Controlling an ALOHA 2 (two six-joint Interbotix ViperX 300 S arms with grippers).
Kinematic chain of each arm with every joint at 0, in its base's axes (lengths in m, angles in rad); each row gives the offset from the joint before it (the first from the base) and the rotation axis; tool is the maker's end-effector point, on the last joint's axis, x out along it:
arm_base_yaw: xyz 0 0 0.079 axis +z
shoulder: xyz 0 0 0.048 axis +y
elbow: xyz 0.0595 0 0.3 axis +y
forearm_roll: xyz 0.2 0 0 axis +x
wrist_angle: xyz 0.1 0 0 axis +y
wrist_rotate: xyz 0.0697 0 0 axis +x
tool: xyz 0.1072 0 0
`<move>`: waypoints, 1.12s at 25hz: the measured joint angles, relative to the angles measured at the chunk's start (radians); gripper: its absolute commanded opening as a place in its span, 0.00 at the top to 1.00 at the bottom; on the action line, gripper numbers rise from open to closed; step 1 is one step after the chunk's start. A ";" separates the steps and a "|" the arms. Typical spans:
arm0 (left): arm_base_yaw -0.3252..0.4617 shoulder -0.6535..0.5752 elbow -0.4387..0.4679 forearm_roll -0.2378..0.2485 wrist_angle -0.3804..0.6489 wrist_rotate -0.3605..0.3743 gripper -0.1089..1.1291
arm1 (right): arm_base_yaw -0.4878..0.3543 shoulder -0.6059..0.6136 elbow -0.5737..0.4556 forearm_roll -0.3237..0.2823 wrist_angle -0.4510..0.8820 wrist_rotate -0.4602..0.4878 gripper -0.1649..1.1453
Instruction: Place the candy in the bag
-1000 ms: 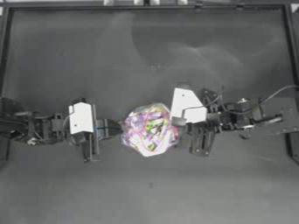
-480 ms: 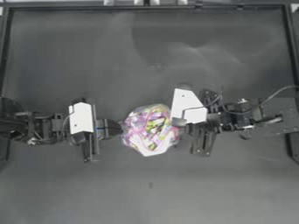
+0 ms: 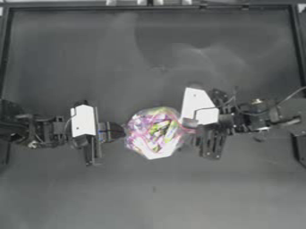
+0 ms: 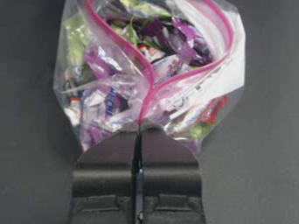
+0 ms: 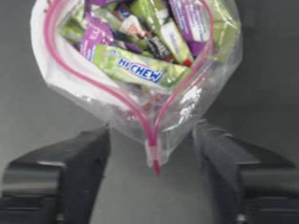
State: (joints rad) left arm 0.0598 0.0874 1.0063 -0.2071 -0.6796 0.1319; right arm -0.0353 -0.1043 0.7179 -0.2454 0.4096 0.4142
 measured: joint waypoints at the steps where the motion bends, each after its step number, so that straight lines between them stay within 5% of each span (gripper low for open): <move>1: 0.000 0.002 0.000 0.000 0.000 0.000 0.79 | 0.000 -0.008 0.005 0.000 0.000 0.000 0.15; 17: 0.000 0.002 0.000 0.000 0.000 0.000 0.79 | -0.051 -0.104 0.063 0.003 0.184 0.003 0.14; 28: -0.002 0.000 0.000 0.002 0.000 0.000 0.79 | -0.158 -0.106 0.146 0.009 0.135 0.044 0.14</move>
State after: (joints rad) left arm 0.0583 0.0874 1.0063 -0.2056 -0.6796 0.1319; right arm -0.1933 -0.2102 0.8636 -0.2362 0.5446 0.4587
